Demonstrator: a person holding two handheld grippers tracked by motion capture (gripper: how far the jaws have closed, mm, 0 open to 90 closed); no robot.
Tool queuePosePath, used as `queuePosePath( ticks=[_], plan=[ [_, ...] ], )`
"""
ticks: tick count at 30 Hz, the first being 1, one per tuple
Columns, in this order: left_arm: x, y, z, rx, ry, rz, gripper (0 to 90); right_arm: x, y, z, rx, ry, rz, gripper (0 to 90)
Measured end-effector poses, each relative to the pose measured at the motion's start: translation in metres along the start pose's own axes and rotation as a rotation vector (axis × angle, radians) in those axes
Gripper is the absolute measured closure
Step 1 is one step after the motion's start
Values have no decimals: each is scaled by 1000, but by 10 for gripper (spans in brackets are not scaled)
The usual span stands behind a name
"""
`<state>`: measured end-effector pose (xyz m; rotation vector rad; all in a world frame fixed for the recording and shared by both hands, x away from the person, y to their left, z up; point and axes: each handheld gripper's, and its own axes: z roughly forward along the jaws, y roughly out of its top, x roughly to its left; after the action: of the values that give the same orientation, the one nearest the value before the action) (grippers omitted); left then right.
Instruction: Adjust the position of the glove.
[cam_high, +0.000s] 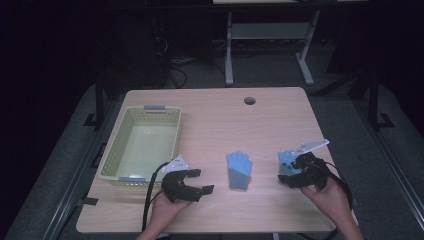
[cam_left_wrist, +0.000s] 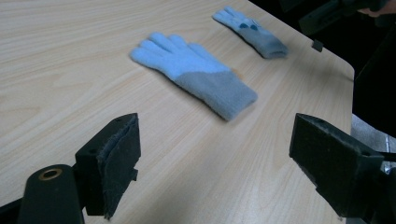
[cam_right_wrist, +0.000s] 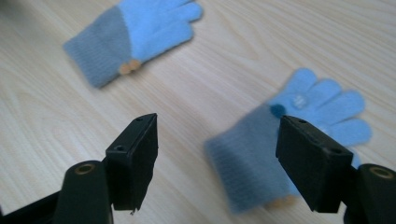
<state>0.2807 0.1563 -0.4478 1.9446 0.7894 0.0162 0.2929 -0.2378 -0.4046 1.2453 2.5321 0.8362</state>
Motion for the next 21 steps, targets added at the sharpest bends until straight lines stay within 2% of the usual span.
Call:
queuePosePath(
  ticks=[4,10,17,20,21],
  plan=[
    [0,0,1,1,0,7,161,-8,4,-1,9,-12,3,324],
    [0,0,2,0,-5,4,161,-23,10,-2,15,-19,33,349],
    [0,1,3,-8,-9,-7,161,-40,13,7,40,-44,63,392],
    [1,0,4,-2,-12,-12,161,-46,14,14,62,-48,53,417],
    [0,0,4,-4,-12,-14,161,-47,14,17,75,-47,64,423]
  ],
)
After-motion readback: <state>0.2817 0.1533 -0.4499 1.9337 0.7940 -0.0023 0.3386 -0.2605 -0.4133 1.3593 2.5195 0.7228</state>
